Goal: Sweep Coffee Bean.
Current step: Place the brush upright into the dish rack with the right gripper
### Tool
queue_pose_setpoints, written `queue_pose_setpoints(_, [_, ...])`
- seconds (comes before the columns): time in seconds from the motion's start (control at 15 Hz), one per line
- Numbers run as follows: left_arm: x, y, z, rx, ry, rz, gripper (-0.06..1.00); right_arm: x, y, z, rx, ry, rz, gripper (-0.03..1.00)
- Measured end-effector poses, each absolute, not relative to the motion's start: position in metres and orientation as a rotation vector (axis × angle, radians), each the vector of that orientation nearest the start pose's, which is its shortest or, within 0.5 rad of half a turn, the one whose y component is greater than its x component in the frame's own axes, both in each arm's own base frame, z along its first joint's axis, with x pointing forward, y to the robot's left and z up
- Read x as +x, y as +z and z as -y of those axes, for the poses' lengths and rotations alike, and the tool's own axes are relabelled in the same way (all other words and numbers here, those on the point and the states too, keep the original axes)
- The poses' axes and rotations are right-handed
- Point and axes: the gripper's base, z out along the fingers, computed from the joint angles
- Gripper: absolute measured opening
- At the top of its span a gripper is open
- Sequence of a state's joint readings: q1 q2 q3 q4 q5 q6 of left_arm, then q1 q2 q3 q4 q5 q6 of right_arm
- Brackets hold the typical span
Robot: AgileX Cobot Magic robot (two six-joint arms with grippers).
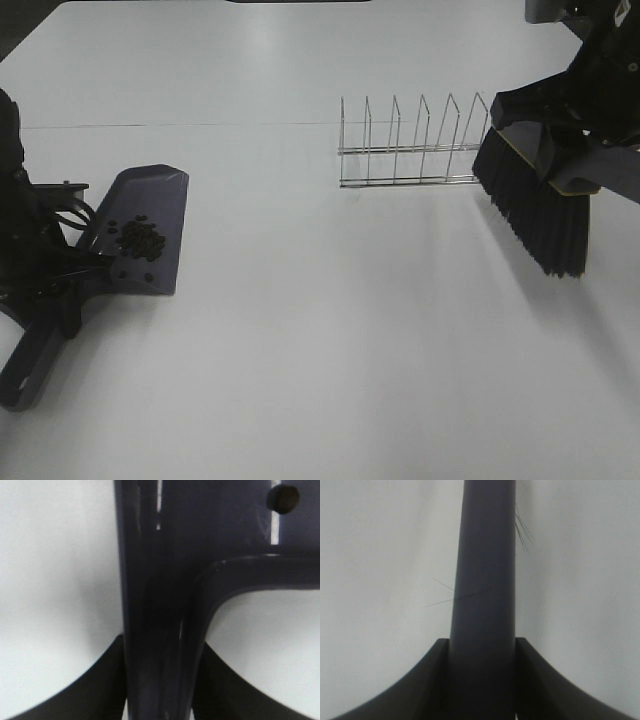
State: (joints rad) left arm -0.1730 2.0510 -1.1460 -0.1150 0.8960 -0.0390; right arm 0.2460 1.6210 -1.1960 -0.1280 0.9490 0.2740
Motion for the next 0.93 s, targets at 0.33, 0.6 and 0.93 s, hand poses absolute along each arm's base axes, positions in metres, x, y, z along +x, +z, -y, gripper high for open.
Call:
queue_pose_setpoints(0.33, [0.333,0.098,0.066,0.124,-0.111,-3.291,0.33,0.341,0.208,-0.077,-0.035,-0.044,-2.857,0.31])
queue_pose_setpoints(0.6, [0.333,0.098,0.064,0.168,-0.07,-3.29,0.33,0.354,0.191,-0.081,-0.031,-0.014,-2.806,0.31])
queue_pose_setpoints(0.93, [0.333,0.098,0.063,0.174,-0.062,-3.29,0.33,0.364,0.181,-0.076,-0.03,-0.119,-2.76,0.31])
